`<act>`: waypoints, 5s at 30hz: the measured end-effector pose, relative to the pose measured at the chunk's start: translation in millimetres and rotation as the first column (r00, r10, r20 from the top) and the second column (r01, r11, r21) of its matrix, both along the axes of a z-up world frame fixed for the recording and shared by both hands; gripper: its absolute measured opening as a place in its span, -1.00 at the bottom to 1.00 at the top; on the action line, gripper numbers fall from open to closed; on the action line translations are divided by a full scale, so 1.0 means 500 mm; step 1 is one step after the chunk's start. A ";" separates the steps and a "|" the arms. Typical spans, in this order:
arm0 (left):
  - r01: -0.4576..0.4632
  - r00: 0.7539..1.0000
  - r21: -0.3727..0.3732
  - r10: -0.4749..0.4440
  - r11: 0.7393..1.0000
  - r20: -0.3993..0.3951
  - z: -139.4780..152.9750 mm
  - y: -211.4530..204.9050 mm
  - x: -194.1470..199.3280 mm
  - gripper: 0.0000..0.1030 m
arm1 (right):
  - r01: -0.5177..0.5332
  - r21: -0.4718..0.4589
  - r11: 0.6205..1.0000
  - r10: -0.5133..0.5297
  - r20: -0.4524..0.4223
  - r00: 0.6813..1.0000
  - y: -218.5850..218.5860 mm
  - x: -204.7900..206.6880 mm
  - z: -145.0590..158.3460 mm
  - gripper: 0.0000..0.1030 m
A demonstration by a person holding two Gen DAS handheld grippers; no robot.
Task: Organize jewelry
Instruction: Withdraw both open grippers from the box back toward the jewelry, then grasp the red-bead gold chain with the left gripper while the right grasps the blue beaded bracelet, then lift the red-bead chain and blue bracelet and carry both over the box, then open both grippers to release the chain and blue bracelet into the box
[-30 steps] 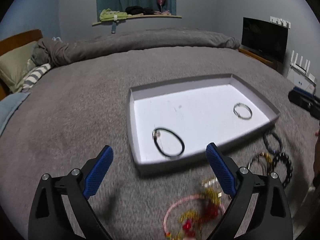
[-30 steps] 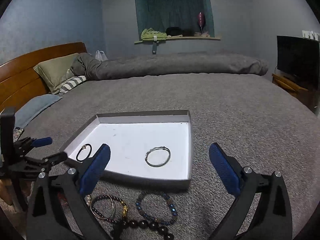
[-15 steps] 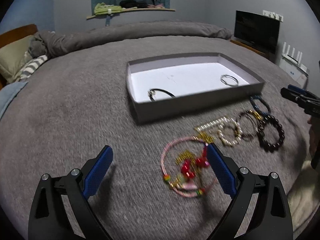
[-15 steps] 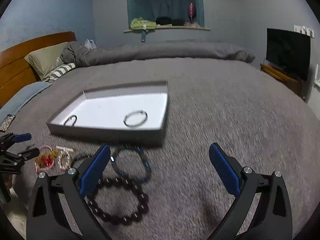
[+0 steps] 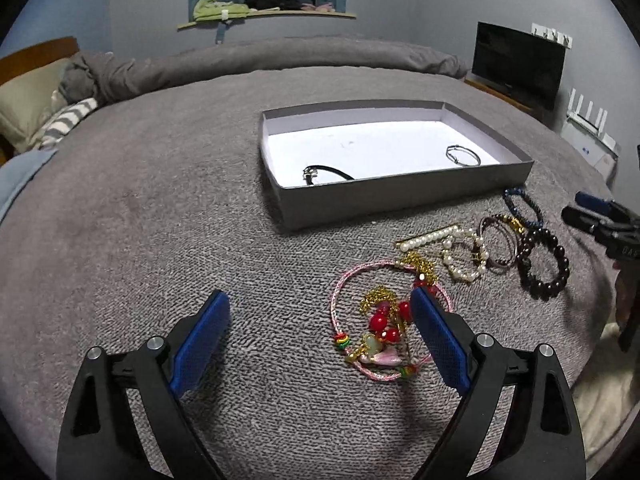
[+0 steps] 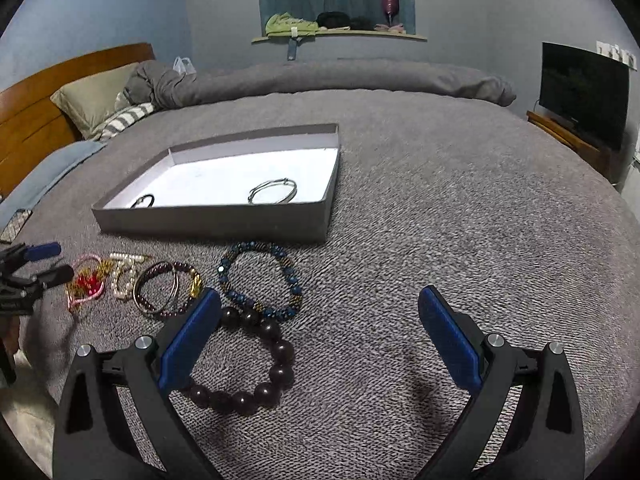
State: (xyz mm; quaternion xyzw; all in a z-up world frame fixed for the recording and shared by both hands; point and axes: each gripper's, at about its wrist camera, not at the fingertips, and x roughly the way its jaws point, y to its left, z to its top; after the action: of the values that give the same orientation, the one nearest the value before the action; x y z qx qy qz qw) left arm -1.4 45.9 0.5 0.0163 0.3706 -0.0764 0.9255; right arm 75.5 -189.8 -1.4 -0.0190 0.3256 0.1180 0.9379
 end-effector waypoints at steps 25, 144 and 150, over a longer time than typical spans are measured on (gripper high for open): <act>0.190 0.981 0.044 -0.189 0.981 -0.040 -0.013 -0.070 -0.014 -0.60 | -0.073 -0.021 0.997 0.072 -0.037 0.997 0.032 -0.003 -0.009 0.53; -0.070 0.997 -0.004 0.070 0.998 0.034 0.079 -0.011 0.363 0.05 | 0.033 0.059 0.998 -0.031 -0.033 0.999 0.075 0.341 0.092 0.04; -0.081 0.994 0.013 0.080 0.997 0.077 0.099 -0.026 0.335 0.63 | 0.033 0.051 0.998 -0.034 0.025 0.999 0.074 0.308 0.120 0.52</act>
State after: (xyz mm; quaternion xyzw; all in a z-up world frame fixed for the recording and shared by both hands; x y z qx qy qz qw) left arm 166.2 32.9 50.2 0.0117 0.3360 -0.0352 0.9411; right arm 229.2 -152.8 58.8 0.0086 0.3107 0.1104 0.9440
